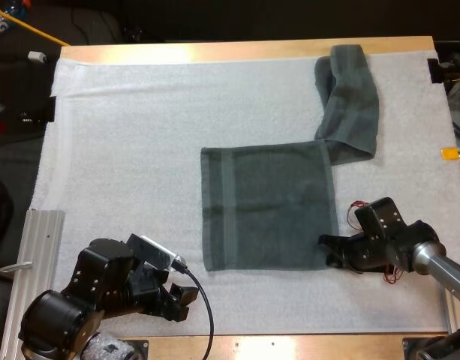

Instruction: Pick towel from pile, fold and stack

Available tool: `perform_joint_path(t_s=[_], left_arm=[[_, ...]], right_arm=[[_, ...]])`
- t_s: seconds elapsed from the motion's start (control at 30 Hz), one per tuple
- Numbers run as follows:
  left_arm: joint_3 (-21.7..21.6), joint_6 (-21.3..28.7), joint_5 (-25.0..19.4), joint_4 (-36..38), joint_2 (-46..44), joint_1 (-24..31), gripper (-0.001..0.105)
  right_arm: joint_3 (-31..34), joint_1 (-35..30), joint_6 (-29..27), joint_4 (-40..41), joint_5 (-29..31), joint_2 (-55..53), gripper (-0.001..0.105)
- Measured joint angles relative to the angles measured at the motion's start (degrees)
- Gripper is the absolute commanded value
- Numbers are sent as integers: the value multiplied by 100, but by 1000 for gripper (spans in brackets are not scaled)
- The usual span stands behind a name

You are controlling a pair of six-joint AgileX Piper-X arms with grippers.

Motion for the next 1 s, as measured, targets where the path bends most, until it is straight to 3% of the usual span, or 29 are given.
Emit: perform_joint_path(t_s=[0.13, 0.33, 0.43, 0.63, 1.0], left_arm=[[0, 13, 0, -157, 0, 0, 60], [10, 13, 125, -863, 56, 0, 43], [10, 13, 270, -1044, 257, 0, 47], [10, 13, 298, -1101, 1179, 0, 67], [10, -282, 268, -1835, 3022, 0, 67]], right_arm=[[0, 0, 0, -6, 7, -29, 0], [0, 0, 0, 9, 69, -466, 0], [0, 0, 0, 9, 69, -679, 0], [0, 0, 0, 115, 93, -745, 0], [0, 0, -80, 237, 94, -745, 0]])
